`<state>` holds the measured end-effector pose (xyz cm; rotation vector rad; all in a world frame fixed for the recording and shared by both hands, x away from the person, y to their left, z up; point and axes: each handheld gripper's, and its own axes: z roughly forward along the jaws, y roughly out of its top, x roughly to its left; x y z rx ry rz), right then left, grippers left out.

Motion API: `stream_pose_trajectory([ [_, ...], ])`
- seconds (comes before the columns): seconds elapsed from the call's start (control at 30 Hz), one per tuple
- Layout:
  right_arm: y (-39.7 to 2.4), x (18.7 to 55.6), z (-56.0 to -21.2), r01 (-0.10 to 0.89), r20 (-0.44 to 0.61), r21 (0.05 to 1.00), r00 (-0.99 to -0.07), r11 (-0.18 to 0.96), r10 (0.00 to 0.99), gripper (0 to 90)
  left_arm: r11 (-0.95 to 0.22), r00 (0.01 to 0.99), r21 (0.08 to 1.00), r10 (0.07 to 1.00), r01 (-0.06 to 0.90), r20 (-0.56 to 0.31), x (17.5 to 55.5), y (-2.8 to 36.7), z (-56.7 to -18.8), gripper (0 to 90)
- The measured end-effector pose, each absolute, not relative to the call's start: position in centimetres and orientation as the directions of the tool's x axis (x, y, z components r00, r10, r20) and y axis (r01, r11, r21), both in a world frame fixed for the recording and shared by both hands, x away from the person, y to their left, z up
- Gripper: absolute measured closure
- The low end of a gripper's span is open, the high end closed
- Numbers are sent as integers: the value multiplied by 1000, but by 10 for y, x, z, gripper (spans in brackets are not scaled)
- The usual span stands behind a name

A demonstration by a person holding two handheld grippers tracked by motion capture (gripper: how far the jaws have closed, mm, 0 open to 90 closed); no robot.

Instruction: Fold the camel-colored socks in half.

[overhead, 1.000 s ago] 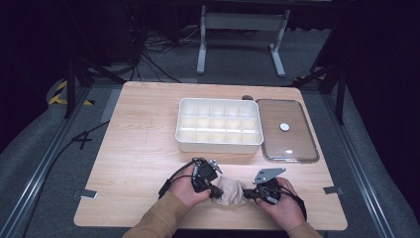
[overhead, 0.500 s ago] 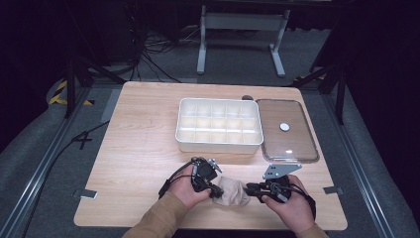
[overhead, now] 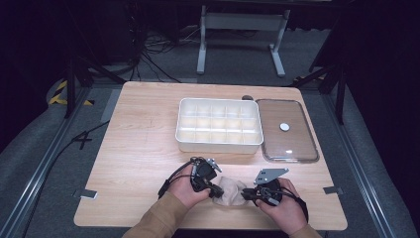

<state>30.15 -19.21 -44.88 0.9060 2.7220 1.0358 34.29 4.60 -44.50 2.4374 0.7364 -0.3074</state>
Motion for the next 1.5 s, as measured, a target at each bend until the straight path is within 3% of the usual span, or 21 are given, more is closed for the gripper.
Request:
stream_pose_trajectory([
  [0.23,-195,306,-460,512,144,626,-817,588,558,812,-690,822,450,439,566,-362,343,46,-445,794],
  [0.4,-194,303,-449,487,121,647,-825,587,552,802,-678,818,459,447,574,-363,343,48,-443,783],
  [0.87,-172,293,-425,468,142,701,-831,539,537,659,-638,803,487,484,596,-348,340,67,-436,769],
  [1.1,-165,297,-434,535,129,635,-784,557,607,551,-634,795,482,502,606,-339,338,76,-434,766],
  [1.23,-163,299,-442,566,149,596,-775,569,615,548,-634,794,479,502,608,-343,338,75,-435,766],
  [1.33,-163,300,-445,572,160,580,-778,580,607,601,-632,795,482,501,607,-343,338,75,-436,766],
  [1.5,-164,300,-444,568,197,575,-795,589,574,837,-635,794,478,501,607,-344,338,75,-436,766],
])
